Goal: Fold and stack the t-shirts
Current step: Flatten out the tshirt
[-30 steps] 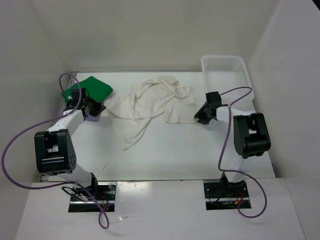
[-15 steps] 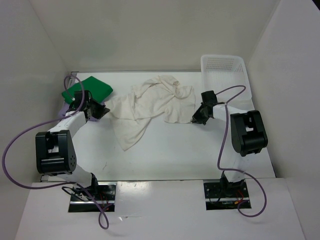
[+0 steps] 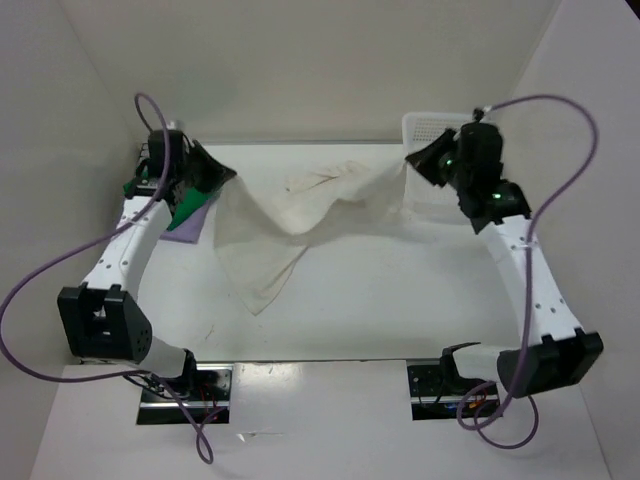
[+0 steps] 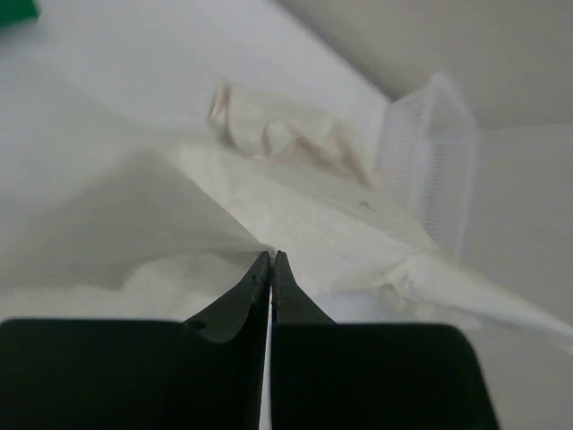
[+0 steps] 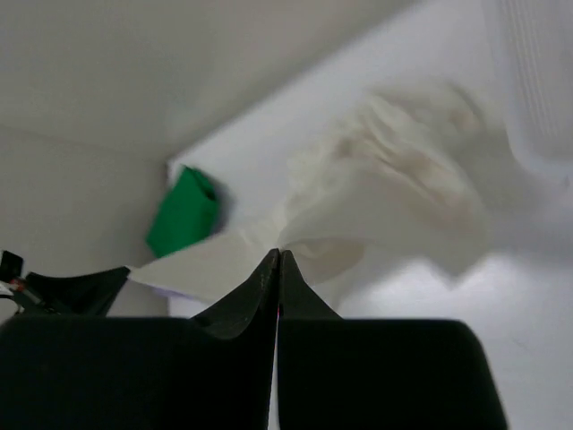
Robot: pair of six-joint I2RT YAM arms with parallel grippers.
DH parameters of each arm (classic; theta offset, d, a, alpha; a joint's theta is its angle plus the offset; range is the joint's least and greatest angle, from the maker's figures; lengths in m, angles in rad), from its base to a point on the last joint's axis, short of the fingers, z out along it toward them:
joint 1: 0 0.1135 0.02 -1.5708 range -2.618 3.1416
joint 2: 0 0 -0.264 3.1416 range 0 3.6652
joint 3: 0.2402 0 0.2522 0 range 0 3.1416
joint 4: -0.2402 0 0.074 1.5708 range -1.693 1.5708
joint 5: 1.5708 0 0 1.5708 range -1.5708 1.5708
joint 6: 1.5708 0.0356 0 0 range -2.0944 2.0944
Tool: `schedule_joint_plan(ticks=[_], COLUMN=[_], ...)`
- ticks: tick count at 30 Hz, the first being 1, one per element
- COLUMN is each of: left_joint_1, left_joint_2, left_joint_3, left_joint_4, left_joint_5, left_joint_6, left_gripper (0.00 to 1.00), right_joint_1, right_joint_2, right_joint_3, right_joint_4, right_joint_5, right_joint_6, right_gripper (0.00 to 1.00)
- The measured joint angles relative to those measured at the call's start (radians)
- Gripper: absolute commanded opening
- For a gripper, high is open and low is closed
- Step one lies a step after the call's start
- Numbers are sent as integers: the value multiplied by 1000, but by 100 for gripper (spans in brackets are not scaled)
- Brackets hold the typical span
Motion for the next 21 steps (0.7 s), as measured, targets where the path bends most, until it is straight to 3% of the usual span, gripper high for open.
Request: schedule_joint_plan(ticks=[3, 9, 13, 17, 21], left_joint_1=[18, 174, 170, 170, 170], left_joint_2=[-71, -163, -187, -238, -245], left_joint_3=[220, 676, 908, 907, 704], left_joint_4=[-74, -193, -254, -266, -203], left_joint_5=[34, 39, 4, -30, -37], left_joint_6=[33, 48, 68, 71, 73], left_gripper=[0, 0, 0, 0, 0], right_joint_1=[5, 80, 168, 203, 203], right_joint_2=[-50, -55, -11, -1, 60], right_joint_3=[269, 785, 1083, 1184, 1153], right_joint_4=[-64, -166, -191, -187, -182], right_joint_5=[38, 117, 160, 211, 253], right_joint_6=[-44, -117, -156, -194, -249], right_gripper=[0, 0, 0, 0, 0])
